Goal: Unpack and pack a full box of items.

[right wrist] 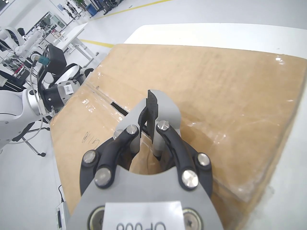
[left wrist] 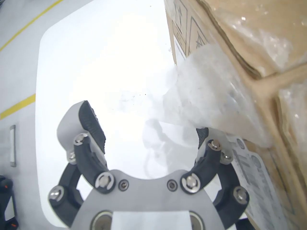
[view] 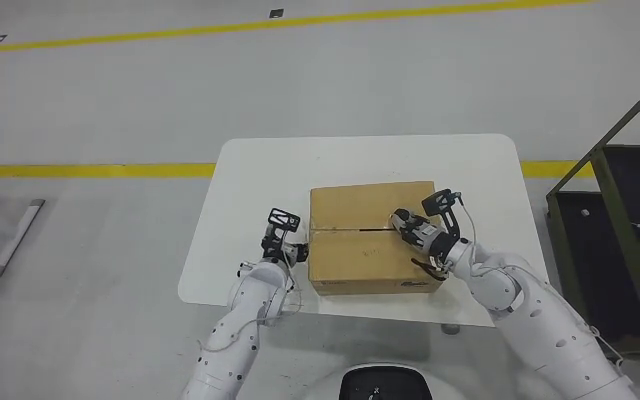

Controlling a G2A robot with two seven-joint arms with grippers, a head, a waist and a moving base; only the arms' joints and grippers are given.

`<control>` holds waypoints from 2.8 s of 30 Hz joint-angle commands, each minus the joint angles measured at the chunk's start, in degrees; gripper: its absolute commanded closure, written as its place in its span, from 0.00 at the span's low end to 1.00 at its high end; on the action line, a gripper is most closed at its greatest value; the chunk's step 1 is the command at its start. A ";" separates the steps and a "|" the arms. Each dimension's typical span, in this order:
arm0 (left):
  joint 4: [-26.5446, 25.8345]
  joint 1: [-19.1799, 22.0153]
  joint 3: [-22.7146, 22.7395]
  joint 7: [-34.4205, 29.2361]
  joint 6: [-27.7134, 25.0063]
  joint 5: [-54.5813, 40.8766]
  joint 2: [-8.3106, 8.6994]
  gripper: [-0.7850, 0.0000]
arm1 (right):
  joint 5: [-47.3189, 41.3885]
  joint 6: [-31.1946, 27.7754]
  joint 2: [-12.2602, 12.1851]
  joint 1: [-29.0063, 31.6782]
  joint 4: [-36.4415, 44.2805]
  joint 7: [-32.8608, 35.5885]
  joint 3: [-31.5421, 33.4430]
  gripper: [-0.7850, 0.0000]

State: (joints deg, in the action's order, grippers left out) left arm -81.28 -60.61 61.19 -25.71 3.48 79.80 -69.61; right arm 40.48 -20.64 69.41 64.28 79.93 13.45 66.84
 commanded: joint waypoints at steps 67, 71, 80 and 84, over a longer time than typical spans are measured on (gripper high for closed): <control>1.26 23.77 -19.22 1.46 -9.10 -22.13 -10.59 0.00 | -16.62 0.00 -4.03 14.35 12.09 5.22 31.63 1.00; 1.32 25.28 -20.76 2.31 -7.75 -20.66 -11.73 0.00 | -22.74 0.15 -4.04 14.79 11.62 7.95 32.00 0.87; -4.72 19.40 -12.56 -3.20 -4.50 -14.07 -9.38 0.00 | -53.19 8.08 -4.02 10.91 9.11 25.62 31.11 0.00; -11.18 13.46 -5.71 -6.96 -2.53 -9.90 -7.40 0.00 | -63.38 14.95 -4.13 7.54 7.56 33.59 30.17 0.00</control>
State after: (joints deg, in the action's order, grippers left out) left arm -90.02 -44.84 53.03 -31.55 0.05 68.59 -77.61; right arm -19.74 -7.81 65.31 72.88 87.81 44.42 97.39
